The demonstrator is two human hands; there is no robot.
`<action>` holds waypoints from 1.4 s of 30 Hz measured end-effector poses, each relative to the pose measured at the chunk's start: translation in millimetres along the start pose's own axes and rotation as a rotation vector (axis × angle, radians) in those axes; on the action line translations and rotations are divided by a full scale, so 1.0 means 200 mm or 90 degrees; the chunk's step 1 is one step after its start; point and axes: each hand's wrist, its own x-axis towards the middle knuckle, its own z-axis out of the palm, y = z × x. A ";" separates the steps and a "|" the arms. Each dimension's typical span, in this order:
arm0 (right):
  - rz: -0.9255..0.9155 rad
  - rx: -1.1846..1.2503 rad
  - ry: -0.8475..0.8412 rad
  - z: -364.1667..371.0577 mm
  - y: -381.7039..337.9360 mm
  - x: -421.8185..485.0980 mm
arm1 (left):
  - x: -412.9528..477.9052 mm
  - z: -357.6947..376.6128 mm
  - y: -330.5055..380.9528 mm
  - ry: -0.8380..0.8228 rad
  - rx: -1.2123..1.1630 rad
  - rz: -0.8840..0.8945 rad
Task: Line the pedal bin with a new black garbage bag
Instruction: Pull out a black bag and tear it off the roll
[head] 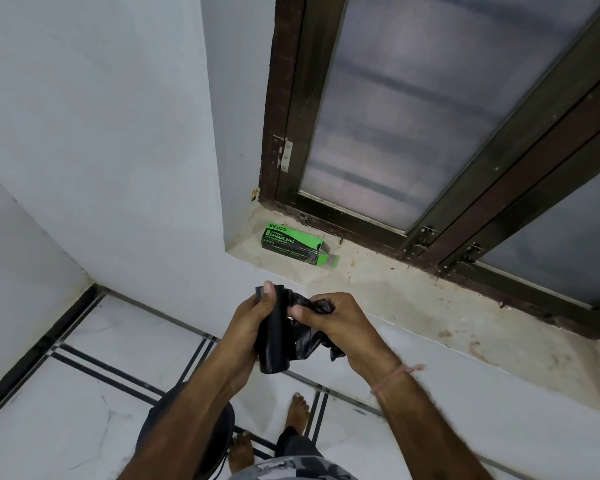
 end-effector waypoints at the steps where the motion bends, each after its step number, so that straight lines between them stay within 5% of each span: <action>1: 0.002 0.001 0.000 0.00 0.00 0.00 | 0.00 0.00 0.00 0.000 0.002 0.001; 12: 0.063 0.461 -0.097 0.09 0.03 -0.01 | -0.01 0.04 0.00 -0.021 -0.209 -0.060; 17: 0.071 0.587 -0.035 0.10 0.03 -0.02 | 0.02 0.05 0.01 -0.023 -0.343 -0.041; 28: 0.136 0.679 0.091 -0.01 0.04 0.06 | 0.08 -0.06 0.01 0.081 -0.289 0.019; 37: 0.097 0.321 0.131 -0.06 0.00 0.08 | 0.13 -0.01 -0.01 0.124 -0.216 -0.043; 42: -0.044 0.118 0.084 -0.06 0.05 0.06 | 0.22 0.10 0.05 0.125 -0.299 0.022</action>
